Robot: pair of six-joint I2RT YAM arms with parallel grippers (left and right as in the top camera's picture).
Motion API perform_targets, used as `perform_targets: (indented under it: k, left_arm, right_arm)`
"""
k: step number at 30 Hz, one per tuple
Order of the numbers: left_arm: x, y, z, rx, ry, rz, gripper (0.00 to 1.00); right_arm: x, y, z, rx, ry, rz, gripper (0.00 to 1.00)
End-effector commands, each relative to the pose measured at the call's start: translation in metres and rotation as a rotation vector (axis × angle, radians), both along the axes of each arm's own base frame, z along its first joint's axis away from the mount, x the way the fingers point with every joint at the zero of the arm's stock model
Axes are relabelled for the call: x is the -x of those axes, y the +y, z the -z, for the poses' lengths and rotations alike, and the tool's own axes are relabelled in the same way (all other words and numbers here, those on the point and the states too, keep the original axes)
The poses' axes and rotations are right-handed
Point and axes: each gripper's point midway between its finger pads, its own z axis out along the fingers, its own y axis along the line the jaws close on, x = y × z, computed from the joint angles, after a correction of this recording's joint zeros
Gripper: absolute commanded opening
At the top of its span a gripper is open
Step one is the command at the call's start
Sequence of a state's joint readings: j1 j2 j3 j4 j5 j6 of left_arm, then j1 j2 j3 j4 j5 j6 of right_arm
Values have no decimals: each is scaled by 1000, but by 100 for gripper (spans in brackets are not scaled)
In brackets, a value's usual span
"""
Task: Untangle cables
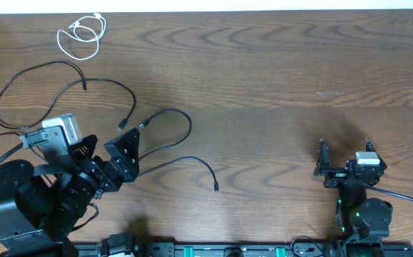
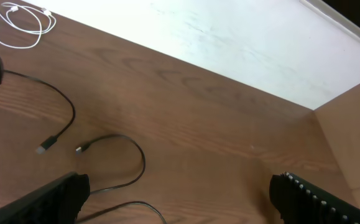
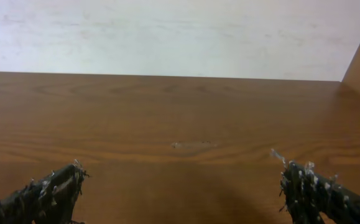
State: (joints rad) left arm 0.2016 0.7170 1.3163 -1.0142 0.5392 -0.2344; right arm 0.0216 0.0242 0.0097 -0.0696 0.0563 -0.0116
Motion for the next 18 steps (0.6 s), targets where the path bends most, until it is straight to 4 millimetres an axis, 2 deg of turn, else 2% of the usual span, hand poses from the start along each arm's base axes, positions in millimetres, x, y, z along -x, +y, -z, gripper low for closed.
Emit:
perform_targets:
  k: [1,6,9,12,18]
  left_arm:
    - [1,1,-1,-18,-7,2,98]
    - [7,0,9,-8,44,2,98]
    - [6,-2,5,-14,22,10,98]
    - [7,-6,10,-11,38,30,98]
    - [4,1,42,-81,79,-6,98]
  right_arm:
    - [0,0,1,12,-1,-1,99]
    - [0,0,1,12,-1,-1,99]
    - [0,0,1,12,-1,-1,99]
    - [0,0,1,12,-1,-1,99]
    - [0,0,1,12,-1,-1,99]
